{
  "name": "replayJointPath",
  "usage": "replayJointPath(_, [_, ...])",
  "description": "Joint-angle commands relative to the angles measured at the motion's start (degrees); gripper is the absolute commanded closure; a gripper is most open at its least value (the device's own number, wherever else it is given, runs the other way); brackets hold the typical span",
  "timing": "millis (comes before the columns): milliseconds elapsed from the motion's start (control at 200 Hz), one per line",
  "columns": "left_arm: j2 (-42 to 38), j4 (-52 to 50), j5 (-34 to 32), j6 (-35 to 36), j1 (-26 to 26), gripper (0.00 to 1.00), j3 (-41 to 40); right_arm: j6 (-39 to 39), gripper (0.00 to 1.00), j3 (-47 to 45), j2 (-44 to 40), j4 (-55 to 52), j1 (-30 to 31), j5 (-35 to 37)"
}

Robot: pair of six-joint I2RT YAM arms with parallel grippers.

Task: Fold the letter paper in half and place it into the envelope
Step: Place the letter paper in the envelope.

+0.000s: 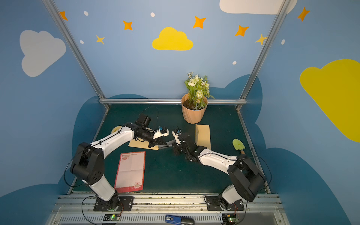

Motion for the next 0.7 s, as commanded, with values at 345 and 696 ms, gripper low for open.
replayJointPath(345, [-0.94,18.58,1.64,-21.68,0.26,0.97,-1.87,0.72,0.36,-1.83,-25.67,-14.37,-2.61,3.95])
replayJointPath(696, [-5.44,48.29,-8.03,-64.33,0.05,0.96,-13.06,8.11,0.36,-3.26,-35.21,-23.97,-10.37,0.32])
